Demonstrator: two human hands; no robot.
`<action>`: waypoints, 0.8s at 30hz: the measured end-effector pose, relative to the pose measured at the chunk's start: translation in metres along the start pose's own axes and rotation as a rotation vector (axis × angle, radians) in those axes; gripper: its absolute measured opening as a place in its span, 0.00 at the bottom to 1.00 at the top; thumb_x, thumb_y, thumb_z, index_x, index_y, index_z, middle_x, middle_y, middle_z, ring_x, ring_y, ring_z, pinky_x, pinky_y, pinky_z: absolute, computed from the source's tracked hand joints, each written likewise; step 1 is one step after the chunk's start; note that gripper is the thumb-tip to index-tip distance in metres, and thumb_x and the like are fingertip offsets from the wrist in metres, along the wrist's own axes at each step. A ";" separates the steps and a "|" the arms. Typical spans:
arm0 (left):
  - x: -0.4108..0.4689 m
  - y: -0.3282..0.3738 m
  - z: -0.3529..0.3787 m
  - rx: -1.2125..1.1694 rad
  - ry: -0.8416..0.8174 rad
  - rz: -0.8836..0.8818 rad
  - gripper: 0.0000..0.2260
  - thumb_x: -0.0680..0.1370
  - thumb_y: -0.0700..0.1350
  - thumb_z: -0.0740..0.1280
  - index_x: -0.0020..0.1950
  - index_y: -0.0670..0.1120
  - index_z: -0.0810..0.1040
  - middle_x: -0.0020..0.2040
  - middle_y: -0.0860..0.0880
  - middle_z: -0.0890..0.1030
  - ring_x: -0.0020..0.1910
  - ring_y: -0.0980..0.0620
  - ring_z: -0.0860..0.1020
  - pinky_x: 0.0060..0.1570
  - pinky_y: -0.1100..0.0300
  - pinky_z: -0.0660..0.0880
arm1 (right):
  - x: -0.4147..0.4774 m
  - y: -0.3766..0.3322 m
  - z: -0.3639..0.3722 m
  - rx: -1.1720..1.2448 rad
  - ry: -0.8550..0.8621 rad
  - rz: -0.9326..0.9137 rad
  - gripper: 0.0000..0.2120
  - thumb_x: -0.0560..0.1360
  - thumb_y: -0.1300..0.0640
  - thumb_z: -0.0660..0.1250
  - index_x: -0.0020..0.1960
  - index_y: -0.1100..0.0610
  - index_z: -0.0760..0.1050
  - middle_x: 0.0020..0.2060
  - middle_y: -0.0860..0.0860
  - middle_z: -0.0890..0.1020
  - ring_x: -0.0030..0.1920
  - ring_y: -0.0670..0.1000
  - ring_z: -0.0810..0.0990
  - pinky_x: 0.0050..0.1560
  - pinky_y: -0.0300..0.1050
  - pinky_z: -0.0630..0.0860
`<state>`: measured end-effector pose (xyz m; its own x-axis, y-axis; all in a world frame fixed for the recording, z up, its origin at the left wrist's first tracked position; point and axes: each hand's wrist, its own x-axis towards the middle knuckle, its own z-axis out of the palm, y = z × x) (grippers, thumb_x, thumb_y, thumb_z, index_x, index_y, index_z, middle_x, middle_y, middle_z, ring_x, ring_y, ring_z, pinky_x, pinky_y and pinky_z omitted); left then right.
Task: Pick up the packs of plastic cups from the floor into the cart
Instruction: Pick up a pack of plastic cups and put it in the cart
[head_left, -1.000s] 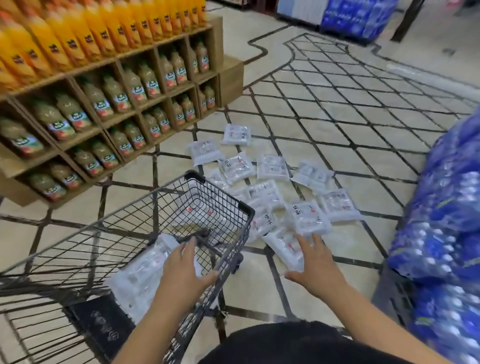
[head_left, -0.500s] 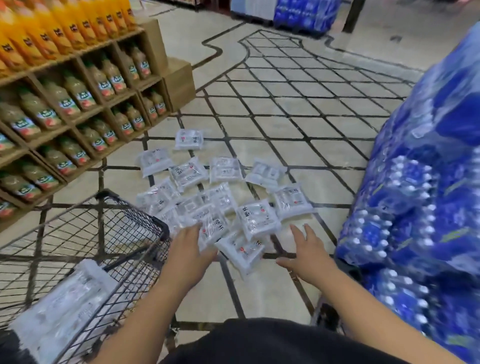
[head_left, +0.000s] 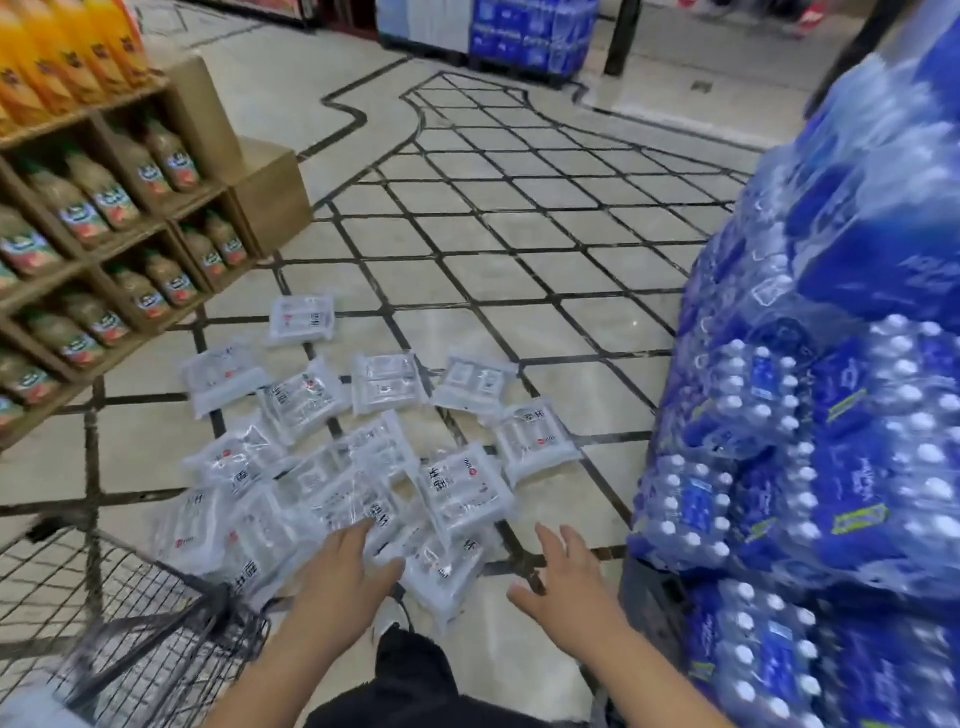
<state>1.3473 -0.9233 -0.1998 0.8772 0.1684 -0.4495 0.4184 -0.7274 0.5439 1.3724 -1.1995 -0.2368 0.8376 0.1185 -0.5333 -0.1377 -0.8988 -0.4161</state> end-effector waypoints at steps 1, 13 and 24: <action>0.015 0.003 0.000 -0.029 -0.028 -0.009 0.31 0.79 0.59 0.64 0.79 0.50 0.59 0.77 0.49 0.63 0.74 0.48 0.63 0.70 0.52 0.63 | 0.006 0.000 -0.002 -0.006 -0.029 0.013 0.43 0.75 0.33 0.63 0.81 0.46 0.46 0.80 0.52 0.46 0.79 0.55 0.50 0.75 0.49 0.58; 0.193 -0.004 -0.006 -0.097 -0.169 -0.115 0.31 0.79 0.60 0.64 0.78 0.48 0.61 0.75 0.44 0.67 0.70 0.44 0.69 0.68 0.46 0.68 | 0.104 -0.006 0.008 0.059 -0.066 0.203 0.38 0.78 0.39 0.63 0.81 0.51 0.51 0.79 0.53 0.53 0.78 0.54 0.55 0.74 0.46 0.55; 0.343 -0.120 0.159 -0.204 -0.038 -0.404 0.24 0.80 0.55 0.65 0.74 0.51 0.66 0.68 0.50 0.73 0.55 0.49 0.76 0.53 0.49 0.73 | 0.332 0.107 0.123 -0.069 -0.324 0.137 0.35 0.79 0.42 0.63 0.80 0.50 0.52 0.72 0.52 0.65 0.70 0.54 0.67 0.67 0.48 0.67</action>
<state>1.5606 -0.8842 -0.5324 0.6265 0.3846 -0.6779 0.7666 -0.4615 0.4465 1.5705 -1.2046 -0.5486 0.6015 0.1125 -0.7909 -0.1919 -0.9407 -0.2798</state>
